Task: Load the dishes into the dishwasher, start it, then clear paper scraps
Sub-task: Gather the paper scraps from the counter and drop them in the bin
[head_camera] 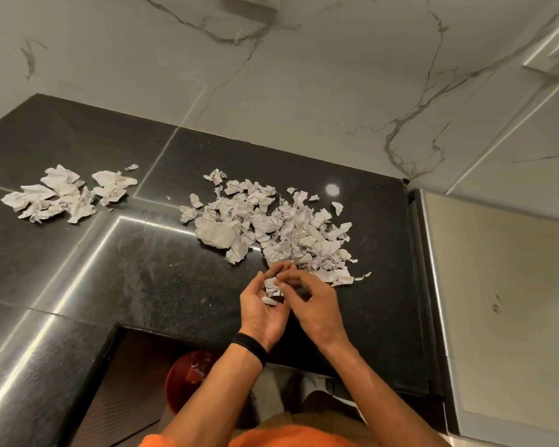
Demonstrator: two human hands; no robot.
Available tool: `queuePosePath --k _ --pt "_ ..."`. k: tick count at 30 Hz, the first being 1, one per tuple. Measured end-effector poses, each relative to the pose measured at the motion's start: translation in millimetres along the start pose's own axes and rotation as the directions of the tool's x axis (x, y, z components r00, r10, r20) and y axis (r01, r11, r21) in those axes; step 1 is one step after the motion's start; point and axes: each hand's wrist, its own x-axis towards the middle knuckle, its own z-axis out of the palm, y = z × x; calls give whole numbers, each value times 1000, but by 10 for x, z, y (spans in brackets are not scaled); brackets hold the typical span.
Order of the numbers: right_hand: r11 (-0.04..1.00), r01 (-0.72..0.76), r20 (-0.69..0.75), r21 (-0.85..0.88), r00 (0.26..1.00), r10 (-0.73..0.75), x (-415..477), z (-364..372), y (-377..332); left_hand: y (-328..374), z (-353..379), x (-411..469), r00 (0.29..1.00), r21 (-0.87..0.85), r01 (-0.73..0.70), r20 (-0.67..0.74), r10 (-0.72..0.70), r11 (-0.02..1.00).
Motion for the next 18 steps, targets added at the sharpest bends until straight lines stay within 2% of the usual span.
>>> queuePosePath --k 5,8,11,14,18 --pt "995 -25 -121 98 992 37 -12 -268 55 -102 118 16 998 -23 63 24 -62 998" --pt "999 -49 -251 -1 967 47 40 -601 196 -156 167 11 995 -33 94 23 -93 995" --pt "976 -167 -347 -141 931 110 154 -985 478 -229 214 7 994 -18 110 10 -110 994" --pt "906 -270 -312 -326 935 167 289 -1293 781 -292 278 32 994 -12 109 11 -109 994" --pt "822 -164 -136 -546 985 106 405 -1450 1012 -408 372 56 996 -2 88 -5 -88 996"
